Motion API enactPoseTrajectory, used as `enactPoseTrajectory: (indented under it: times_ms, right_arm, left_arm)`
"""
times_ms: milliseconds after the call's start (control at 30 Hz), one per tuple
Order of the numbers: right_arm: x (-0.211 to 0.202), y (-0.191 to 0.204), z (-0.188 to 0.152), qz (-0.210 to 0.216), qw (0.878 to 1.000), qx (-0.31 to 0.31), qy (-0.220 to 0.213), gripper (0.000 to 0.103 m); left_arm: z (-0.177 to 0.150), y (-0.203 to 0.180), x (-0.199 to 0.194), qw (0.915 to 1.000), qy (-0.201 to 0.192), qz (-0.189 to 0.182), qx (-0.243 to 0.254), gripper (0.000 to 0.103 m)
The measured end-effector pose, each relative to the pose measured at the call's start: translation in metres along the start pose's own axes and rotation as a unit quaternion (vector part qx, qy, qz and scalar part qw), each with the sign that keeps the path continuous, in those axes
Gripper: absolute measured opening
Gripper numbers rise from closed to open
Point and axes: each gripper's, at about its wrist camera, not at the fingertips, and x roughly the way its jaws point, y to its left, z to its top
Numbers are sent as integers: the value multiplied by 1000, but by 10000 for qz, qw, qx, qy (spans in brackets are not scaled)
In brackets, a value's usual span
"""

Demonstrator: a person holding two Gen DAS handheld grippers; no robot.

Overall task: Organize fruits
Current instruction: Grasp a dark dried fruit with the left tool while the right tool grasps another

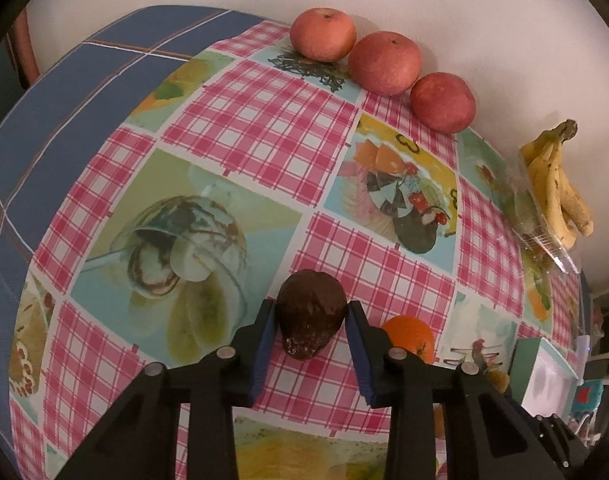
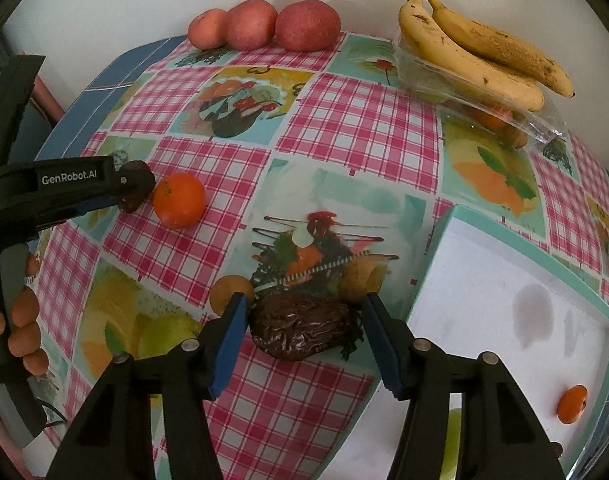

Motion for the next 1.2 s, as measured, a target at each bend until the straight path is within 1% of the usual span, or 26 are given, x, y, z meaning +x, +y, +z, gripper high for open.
enactPoseTrajectory:
  times_ms: [300,433,500,567,667,733,767,800,833,867,900,1000,1067,1200]
  right_arm:
    - [1,3,-1,-16,10000,-63,-19,56]
    - [-2,3,-1,12,10000,-39,-44,55]
    - [-8,3,0,99,9999,-8,-128,40]
    - [-19,3,3,101,9997,15,-241,34]
    - [-24,5,2,94,9996,1,-256,34]
    - [-19,4,-1,81,9998,11,-156,34]
    - [-15,4,-2,144,9999,9,-88,34]
    - [-14,4,-3,218,9997,22,-108,34]
    - [-14,4,-3,195,9997,24,-129,35]
    - [-14,3,-2,178,9998,22,-133,38]
    - [-14,4,-2,148,9998,11,-140,44]
    - [-8,3,-3,68,9999,-28,-84,54]
    - [-3,2,-3,3,10000,-16,-13,55]
    - [-1,2,-3,-19,10000,-5,-46,55]
  left_arm:
    - [2,-1,-14,9999,-100,-82,-32,37]
    - [3,-2,-28,9997,-189,-135,-12,37]
    - [3,-4,-34,9996,-246,-138,20,37]
    - [3,-6,-38,9995,-276,-121,55,37]
    - [2,-6,-41,9995,-272,-113,61,37]
    - [3,-5,-40,9996,-266,-118,50,37]
    - [3,-5,-40,9996,-260,-116,53,37]
    - [3,-6,-39,9996,-253,-110,56,37]
    - [3,-5,-38,9996,-248,-109,55,37]
    - [3,-5,-37,9996,-234,-116,52,37]
    - [2,-5,-37,9997,-228,-119,49,37]
    - [2,-5,-36,9997,-203,-143,41,37]
    - [3,-5,-35,9997,-202,-147,28,37]
    - [3,-4,-34,9997,-180,-158,9,37]
